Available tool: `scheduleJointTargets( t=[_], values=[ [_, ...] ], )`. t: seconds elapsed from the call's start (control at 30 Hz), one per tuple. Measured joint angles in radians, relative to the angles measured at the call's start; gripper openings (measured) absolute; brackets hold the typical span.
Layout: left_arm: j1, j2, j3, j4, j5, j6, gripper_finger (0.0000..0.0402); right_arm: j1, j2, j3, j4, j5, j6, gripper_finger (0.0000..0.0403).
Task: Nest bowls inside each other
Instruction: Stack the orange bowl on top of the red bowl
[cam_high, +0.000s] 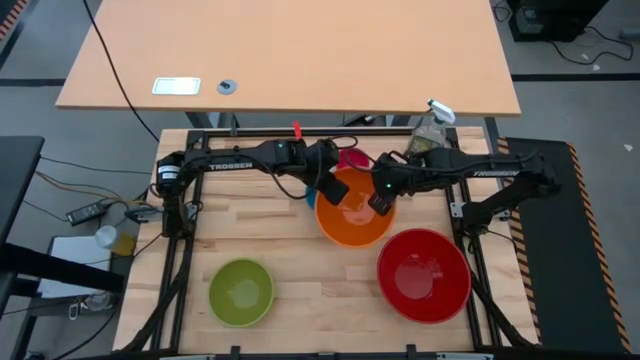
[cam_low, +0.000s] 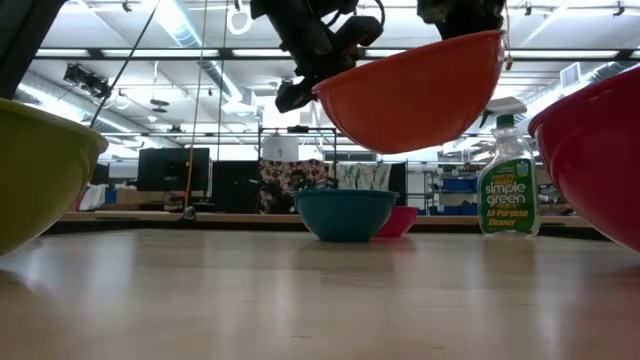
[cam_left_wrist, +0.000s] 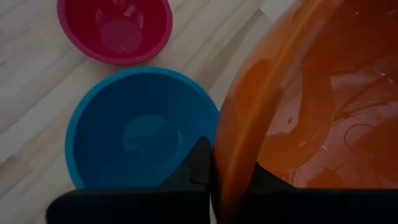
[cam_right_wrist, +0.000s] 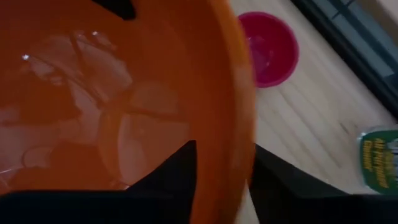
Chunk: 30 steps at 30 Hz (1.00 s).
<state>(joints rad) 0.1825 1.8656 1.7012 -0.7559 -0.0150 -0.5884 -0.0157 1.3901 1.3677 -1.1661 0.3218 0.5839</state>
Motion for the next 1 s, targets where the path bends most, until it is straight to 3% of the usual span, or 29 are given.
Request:
scheduleJointTargets(
  t=[0.3,0.73,1.0],
  values=[
    [-0.002,0.000,-0.003,0.033,0.010,-0.029,0.0040,-0.013,-0.002,-0.034,0.009,0.033,0.037,0.0019],
    [0.005,-0.002,0.000,0.088,0.009,0.032,0.0211,-0.020,-0.003,-0.035,0.005,-0.007,0.006,0.0018],
    [-0.003,-0.051,0.000,0.082,-0.033,0.143,0.0246,-0.026,-0.070,-0.035,-0.042,-0.007,0.006,0.0019]
  ],
)
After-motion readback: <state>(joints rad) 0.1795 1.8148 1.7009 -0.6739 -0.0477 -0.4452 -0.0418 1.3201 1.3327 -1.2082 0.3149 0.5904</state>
